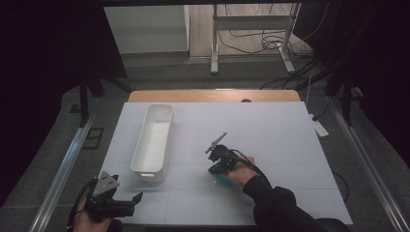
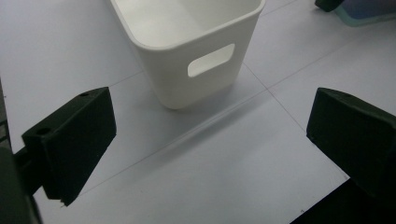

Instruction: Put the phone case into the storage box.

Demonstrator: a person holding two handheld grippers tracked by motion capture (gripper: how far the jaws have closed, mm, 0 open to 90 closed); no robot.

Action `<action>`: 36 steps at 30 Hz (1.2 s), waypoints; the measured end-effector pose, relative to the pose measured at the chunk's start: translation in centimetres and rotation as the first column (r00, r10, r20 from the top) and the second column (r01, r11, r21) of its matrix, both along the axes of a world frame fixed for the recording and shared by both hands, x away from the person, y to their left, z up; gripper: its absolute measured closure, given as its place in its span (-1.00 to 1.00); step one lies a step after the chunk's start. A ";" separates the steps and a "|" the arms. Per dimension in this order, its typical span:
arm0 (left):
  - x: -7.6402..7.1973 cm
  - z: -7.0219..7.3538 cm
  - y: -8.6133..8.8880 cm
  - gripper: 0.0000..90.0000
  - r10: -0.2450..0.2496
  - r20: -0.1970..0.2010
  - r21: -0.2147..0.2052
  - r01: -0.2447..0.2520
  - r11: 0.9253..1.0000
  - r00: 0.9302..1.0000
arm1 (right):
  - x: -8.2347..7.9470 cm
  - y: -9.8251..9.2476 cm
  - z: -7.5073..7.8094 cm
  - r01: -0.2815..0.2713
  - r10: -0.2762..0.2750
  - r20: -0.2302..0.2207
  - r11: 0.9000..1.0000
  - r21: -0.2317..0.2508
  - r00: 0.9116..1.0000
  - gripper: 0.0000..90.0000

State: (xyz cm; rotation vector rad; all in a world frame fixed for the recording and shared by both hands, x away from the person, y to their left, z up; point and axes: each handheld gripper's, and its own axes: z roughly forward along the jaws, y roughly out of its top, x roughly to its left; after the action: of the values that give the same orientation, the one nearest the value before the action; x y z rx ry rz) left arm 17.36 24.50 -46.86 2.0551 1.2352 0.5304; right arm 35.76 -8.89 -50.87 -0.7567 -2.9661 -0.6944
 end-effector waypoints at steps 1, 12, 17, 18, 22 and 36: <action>0.0 0.0 0.0 -0.95 0.000 0.000 0.000 0.000 1.000 1.000 | -0.2 -0.3 0.0 0.002 -0.002 -0.001 1.000 0.001 1.000 0.99; 0.0 0.0 -0.1 -0.95 0.001 0.000 0.003 -0.001 1.000 1.000 | -1.4 -3.2 0.2 0.029 -0.030 -0.007 1.000 -0.010 1.000 0.99; 0.0 0.0 -0.1 -0.95 0.000 0.001 0.007 0.000 1.000 1.000 | -1.7 -4.5 0.3 0.042 -0.042 -0.001 0.999 -0.020 0.999 0.99; 0.0 0.0 -0.1 -0.95 0.000 0.001 0.008 0.000 1.000 1.000 | -1.8 -4.8 0.3 0.040 -0.040 0.002 0.999 -0.022 0.999 0.99; 0.0 0.0 -0.1 -0.95 0.003 0.002 0.005 -0.003 1.000 1.000 | -2.0 -5.9 0.4 0.056 -0.056 0.008 0.998 -0.029 0.998 0.99; 0.0 0.0 -0.2 -0.95 0.004 0.002 0.005 -0.005 1.000 1.000 | -1.8 -10.1 0.7 0.143 -0.143 0.008 0.989 -0.023 0.990 0.98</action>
State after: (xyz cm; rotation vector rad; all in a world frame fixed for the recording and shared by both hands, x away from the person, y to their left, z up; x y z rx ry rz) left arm 17.38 24.33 -46.88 2.0562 1.2387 0.5382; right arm 33.97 -18.99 -50.20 -0.9794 -2.9531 -0.6702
